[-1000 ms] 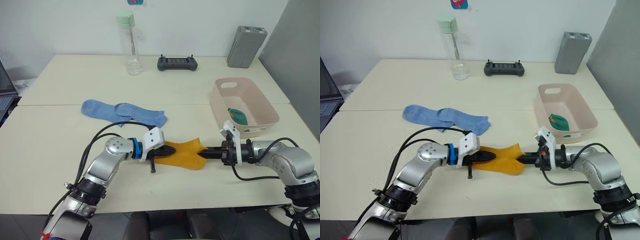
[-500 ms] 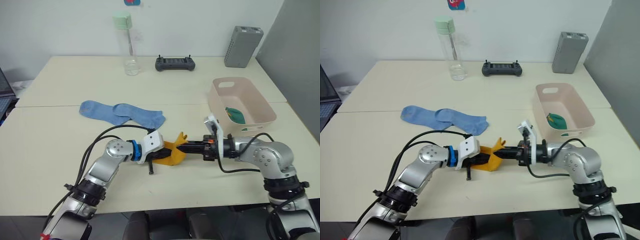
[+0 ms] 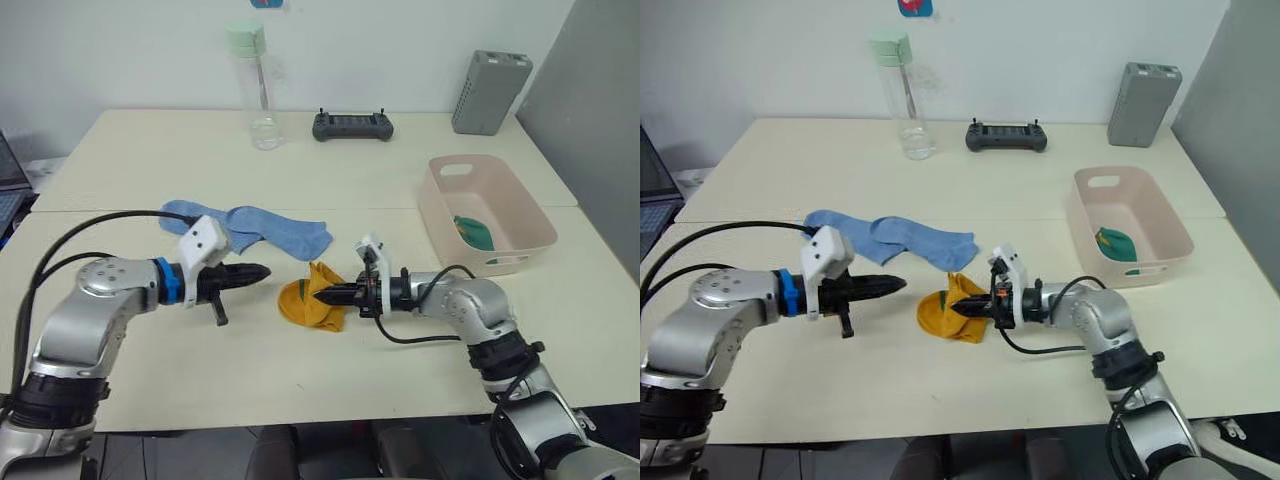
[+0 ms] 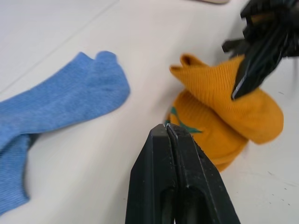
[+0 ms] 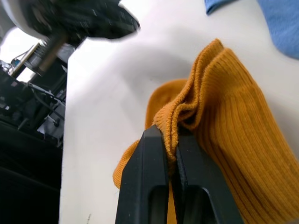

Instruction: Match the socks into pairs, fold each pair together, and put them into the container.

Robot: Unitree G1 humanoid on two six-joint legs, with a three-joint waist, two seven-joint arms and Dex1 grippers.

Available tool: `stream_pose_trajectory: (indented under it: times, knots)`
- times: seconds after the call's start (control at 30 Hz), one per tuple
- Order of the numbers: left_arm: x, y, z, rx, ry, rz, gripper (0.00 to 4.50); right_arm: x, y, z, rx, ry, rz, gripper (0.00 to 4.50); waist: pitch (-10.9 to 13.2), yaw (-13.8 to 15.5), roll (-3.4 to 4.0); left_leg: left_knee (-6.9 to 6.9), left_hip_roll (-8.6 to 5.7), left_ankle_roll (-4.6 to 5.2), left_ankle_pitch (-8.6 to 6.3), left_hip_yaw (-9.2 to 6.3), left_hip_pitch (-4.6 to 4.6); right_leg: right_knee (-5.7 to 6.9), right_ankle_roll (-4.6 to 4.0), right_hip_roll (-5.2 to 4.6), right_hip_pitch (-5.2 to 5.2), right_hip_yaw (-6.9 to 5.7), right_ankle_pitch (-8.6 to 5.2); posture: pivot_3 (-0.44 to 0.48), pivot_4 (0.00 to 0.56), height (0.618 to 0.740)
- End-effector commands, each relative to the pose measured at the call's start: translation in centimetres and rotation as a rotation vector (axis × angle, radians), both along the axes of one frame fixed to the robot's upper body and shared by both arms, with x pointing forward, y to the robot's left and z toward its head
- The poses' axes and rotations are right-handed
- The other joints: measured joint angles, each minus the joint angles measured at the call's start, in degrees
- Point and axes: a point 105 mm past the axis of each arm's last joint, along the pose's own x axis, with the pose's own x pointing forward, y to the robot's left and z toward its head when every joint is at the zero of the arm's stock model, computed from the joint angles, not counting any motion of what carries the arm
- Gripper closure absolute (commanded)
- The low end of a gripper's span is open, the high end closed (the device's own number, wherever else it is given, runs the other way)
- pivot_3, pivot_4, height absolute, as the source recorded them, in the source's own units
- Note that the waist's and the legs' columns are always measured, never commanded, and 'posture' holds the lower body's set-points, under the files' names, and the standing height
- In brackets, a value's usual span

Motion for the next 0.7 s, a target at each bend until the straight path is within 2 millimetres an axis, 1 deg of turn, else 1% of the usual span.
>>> stream_pose_trajectory:
  times: [0.03,0.07,0.1,0.2,0.3,0.37,0.4,0.47,0.5,0.6,0.67,0.7]
  knots:
    - [0.1,-0.5,1.3,-0.008,-0.05,-0.016,4.5,0.0,0.4,0.8,0.005,-0.067,0.039,4.45,0.0,-0.1,0.0,0.0,0.01,0.0,0.0,0.01,0.0,0.0,0.0,0.0,-0.01,0.0,0.0,0.0,0.15,0.74]
    - [0.2,-0.6,1.5,-0.009,-0.058,-0.017,4.5,-0.1,0.4,1.0,0.013,-0.073,0.044,4.45,0.0,-0.1,0.0,-0.01,0.01,0.0,0.0,0.0,0.0,0.01,0.01,0.0,-0.01,-0.02,0.01,0.0,0.15,0.74]
    - [0.3,-0.6,1.7,-0.011,-0.063,-0.019,4.5,-0.2,0.4,1.3,0.025,-0.077,0.052,3.92,0.0,-0.1,0.0,-0.02,0.02,0.0,0.0,-0.02,0.0,0.02,0.03,0.01,-0.02,-0.04,0.02,0.0,0.15,0.74]
    - [0.7,-0.6,2.5,-0.004,-0.083,-0.029,4.5,-1.0,0.4,2.9,0.065,-0.089,0.089,3.0,0.0,-0.1,0.0,-0.04,0.03,0.0,0.0,-0.08,-0.01,0.03,0.02,0.02,-0.02,-0.12,0.01,0.0,0.15,0.74]
    - [1.1,-0.9,2.8,0.011,-0.096,-0.057,4.5,-2.1,0.4,4.2,0.096,-0.097,0.13,1.92,0.0,0.0,0.01,-0.04,0.02,0.0,0.0,-0.11,-0.04,0.03,0.01,0.02,-0.02,-0.14,0.01,0.0,0.15,0.74]
    - [1.2,-1.5,2.8,-0.002,-0.098,-0.082,4.5,-3.0,0.2,5.3,0.135,-0.092,0.163,1.22,0.0,-0.1,0.01,-0.05,0.02,0.0,0.0,-0.11,-0.04,0.02,0.01,0.02,-0.02,-0.14,0.0,0.0,0.15,0.74]
    - [1.3,-2.0,2.8,-0.011,-0.104,-0.095,4.5,-3.1,0.0,5.8,0.146,-0.095,0.162,0.87,0.0,-0.1,0.01,-0.06,0.02,0.0,0.0,-0.11,-0.05,0.02,0.0,0.02,-0.02,-0.14,0.0,0.0,0.15,0.74]
    - [1.1,-2.7,2.6,-0.028,-0.103,-0.119,4.5,-2.9,-0.8,6.1,0.136,-0.11,0.138,0.17,0.0,0.0,0.01,-0.07,0.02,0.0,0.0,-0.13,-0.06,0.02,-0.01,0.02,-0.02,-0.15,0.0,0.0,0.15,0.74]
    - [1.0,-3.0,2.5,-0.037,-0.1,-0.132,4.5,-2.6,-1.2,6.0,0.122,-0.118,0.113,0.04,0.0,0.0,0.01,-0.07,0.01,0.0,0.0,-0.13,-0.06,0.02,-0.01,0.02,-0.02,-0.15,0.0,0.0,0.15,0.74]
    - [0.0,-4.1,1.5,-0.03,-0.074,-0.183,4.5,-1.9,-2.7,5.6,0.083,-0.12,0.034,0.04,0.0,0.0,0.01,-0.06,0.01,0.0,0.0,-0.14,-0.08,0.02,0.0,0.02,-0.02,-0.14,0.0,0.0,0.15,0.74]
    - [-1.0,-4.5,-0.6,0.029,-0.04,-0.229,4.5,-1.6,-4.1,4.6,0.04,-0.098,-0.024,0.04,0.0,0.0,0.01,-0.06,0.01,0.0,0.0,-0.14,-0.08,0.01,-0.01,0.01,-0.02,-0.14,0.0,0.0,0.15,0.74]
    - [-1.3,-4.4,-1.6,0.066,-0.034,-0.238,4.5,-1.7,-4.6,4.1,0.019,-0.088,-0.036,0.04,0.0,0.0,0.01,-0.07,0.01,0.0,0.0,-0.13,-0.08,0.0,-0.02,0.01,-0.02,-0.12,-0.01,0.0,0.15,0.74]
